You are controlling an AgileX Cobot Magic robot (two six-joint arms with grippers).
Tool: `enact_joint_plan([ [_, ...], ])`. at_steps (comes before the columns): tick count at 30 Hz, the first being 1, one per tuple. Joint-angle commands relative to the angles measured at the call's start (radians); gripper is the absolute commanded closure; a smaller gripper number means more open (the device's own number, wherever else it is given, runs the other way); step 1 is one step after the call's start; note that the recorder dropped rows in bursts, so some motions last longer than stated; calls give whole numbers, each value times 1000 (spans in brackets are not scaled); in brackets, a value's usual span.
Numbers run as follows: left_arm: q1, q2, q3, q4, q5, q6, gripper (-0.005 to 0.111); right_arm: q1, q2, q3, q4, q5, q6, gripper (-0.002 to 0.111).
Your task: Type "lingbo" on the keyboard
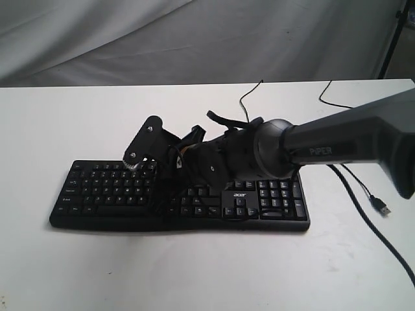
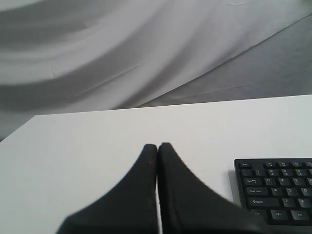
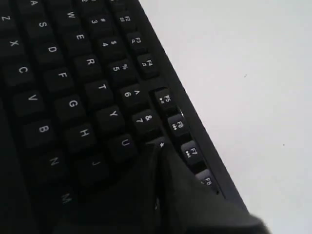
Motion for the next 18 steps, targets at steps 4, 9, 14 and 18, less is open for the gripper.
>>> enact_joint_plan([
  [4, -4, 3, 5, -1, -4, -3, 106, 5, 6, -7, -14, -49, -7, 108],
  [9, -4, 3, 5, -1, -4, -3, 106, 5, 17, -7, -14, -46, -7, 108],
  [14, -4, 3, 5, -1, -4, -3, 106, 5, 23, -7, -14, -44, -7, 108],
  [18, -4, 3, 5, -1, -4, -3, 106, 5, 23, -7, -14, -43, -7, 108],
])
